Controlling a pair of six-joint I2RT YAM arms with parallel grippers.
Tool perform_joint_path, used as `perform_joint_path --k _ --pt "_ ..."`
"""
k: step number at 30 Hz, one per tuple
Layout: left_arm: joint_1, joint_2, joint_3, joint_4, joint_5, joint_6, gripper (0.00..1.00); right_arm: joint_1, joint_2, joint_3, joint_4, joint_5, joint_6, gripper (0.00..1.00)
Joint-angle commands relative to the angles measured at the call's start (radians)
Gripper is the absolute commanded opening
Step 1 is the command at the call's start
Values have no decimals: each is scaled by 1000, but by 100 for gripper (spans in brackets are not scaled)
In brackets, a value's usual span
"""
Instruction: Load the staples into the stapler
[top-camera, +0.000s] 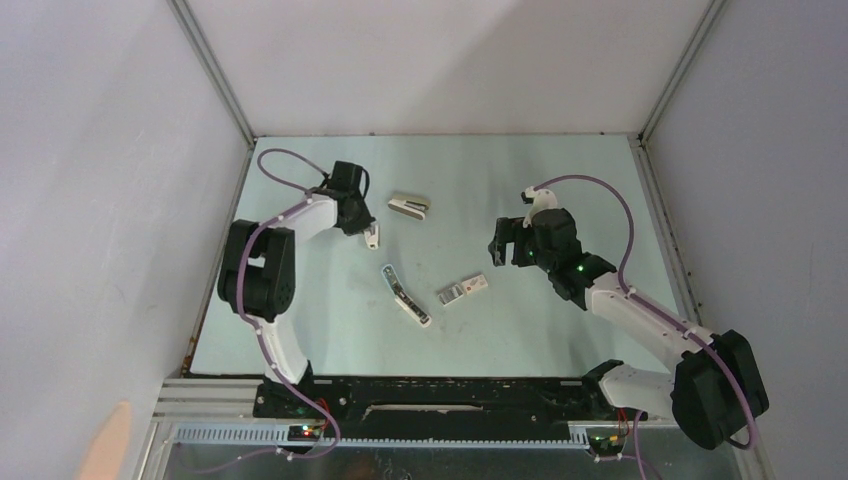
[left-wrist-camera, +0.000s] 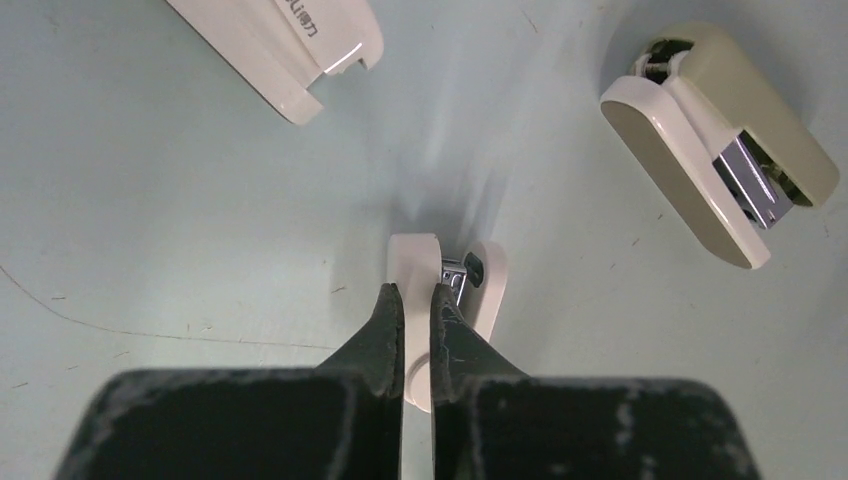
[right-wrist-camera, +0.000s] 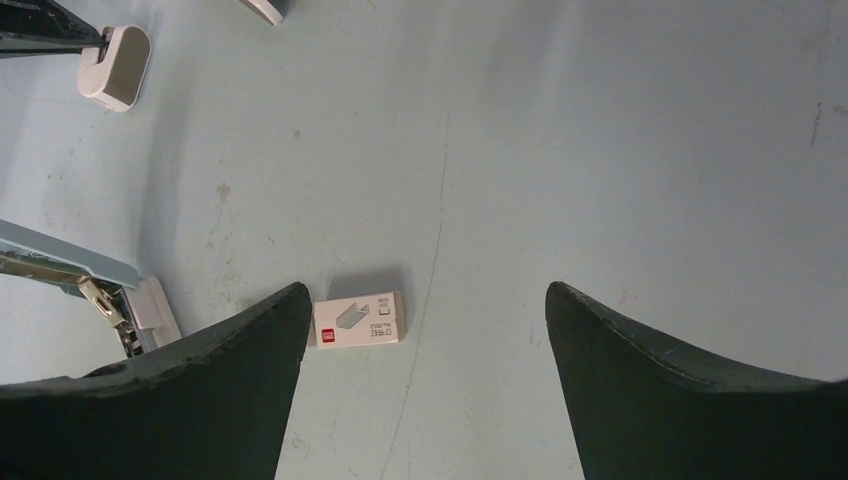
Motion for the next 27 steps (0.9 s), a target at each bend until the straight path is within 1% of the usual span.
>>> perform_joint_path --k 1,4,6,12,14,15,16,18,20,22,24,27 --pt "-27 -90 -14 51 -8 38 0 -4 21 4 61 -50 15 89" --pt "-55 -140 -51 116 -29 67 0 -3 33 18 67 -94 10 89" --pt "-77 -178 -76 159 -67 94 0 -3 45 40 62 -133 7 89" --pt "-139 -276 -153 344 -116 197 0 0 117 139 39 -288 33 89" --pt "-154 -278 -147 349 -140 212 0 3 150 178 37 -313 40 89" --pt "-154 -269 -129 318 -148 204 1 5 167 196 29 -319 41 89" --pt "-153 -254 -106 278 -163 189 5 6 183 216 20 -323 42 89" --pt "-153 -219 -58 188 -200 166 19 9 211 245 1 -331 39 89" --pt "-150 -191 -38 131 -213 130 33 11 229 262 -22 -326 34 89" --pt "-144 -173 -36 94 -205 77 42 10 234 273 -47 -316 26 89" --pt "-139 -163 -49 80 -184 35 47 10 234 283 -75 -301 14 89" --pt "-134 -148 -71 82 -168 13 48 9 236 298 -119 -279 -1 89"
